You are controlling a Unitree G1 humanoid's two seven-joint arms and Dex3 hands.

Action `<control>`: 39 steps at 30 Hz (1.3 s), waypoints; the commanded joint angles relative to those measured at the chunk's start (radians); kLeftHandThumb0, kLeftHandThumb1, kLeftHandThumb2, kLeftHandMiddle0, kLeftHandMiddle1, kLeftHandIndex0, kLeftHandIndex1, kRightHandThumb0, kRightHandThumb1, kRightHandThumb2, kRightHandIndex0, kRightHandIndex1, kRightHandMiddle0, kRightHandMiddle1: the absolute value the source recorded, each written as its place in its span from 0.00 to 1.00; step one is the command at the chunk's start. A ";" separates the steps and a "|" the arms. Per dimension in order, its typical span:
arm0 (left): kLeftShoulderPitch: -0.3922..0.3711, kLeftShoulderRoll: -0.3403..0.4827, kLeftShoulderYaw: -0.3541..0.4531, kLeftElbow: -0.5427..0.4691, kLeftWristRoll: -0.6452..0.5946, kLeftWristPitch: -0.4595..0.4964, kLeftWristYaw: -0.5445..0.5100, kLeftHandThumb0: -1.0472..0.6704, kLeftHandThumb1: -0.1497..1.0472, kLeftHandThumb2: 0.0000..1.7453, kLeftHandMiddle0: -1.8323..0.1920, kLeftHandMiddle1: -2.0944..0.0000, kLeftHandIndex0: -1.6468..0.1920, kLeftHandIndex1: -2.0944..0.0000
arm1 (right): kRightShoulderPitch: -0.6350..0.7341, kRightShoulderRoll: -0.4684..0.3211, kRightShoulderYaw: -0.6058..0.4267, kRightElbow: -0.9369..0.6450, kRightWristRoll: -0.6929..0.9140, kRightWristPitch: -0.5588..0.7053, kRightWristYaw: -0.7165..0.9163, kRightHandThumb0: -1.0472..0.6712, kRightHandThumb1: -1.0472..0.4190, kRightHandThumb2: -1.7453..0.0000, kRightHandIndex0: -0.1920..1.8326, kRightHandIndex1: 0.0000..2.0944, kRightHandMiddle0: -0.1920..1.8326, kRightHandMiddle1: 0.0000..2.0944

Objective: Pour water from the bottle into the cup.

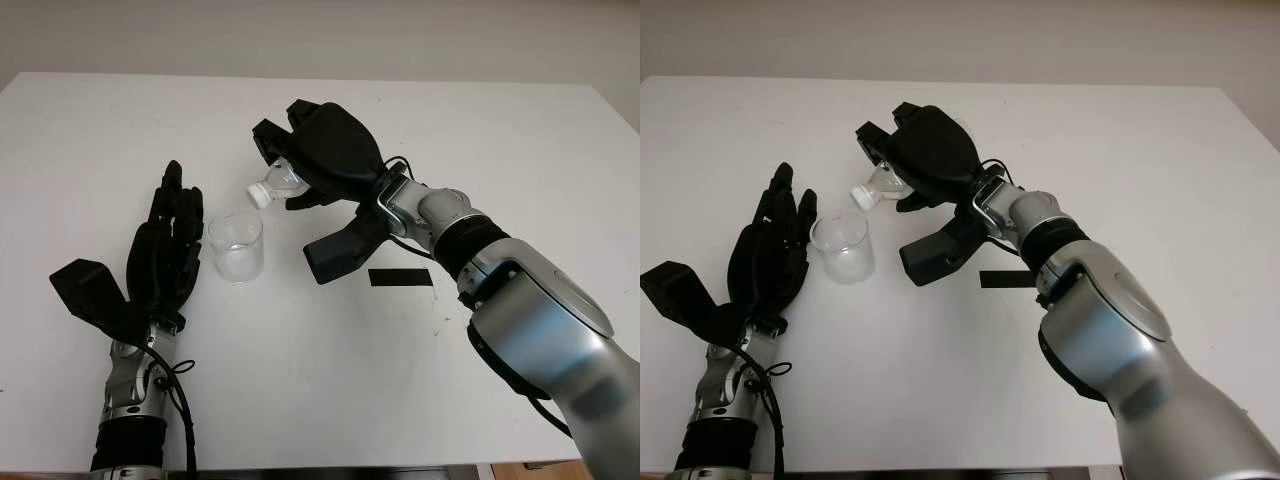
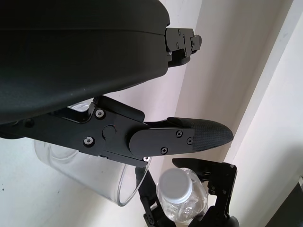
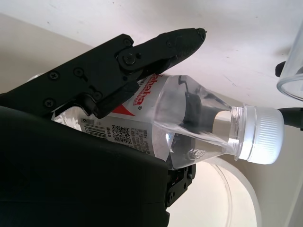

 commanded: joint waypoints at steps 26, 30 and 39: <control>-0.014 -0.016 -0.005 0.005 0.008 -0.022 0.005 0.19 1.00 0.25 0.96 0.98 0.94 0.98 | -0.070 0.027 0.104 0.008 -0.075 0.070 -0.154 0.32 0.00 0.83 0.75 1.00 0.44 1.00; -0.017 -0.016 -0.004 0.014 0.009 -0.028 0.004 0.19 1.00 0.25 0.95 0.98 0.94 0.98 | -0.070 0.027 0.107 0.011 -0.074 0.067 -0.149 0.32 0.00 0.87 0.74 1.00 0.43 1.00; -0.019 -0.015 -0.003 0.017 0.008 -0.031 0.002 0.19 1.00 0.25 0.95 0.97 0.94 0.97 | -0.058 0.017 0.072 0.009 -0.028 0.026 -0.141 0.33 0.00 0.91 0.73 1.00 0.39 1.00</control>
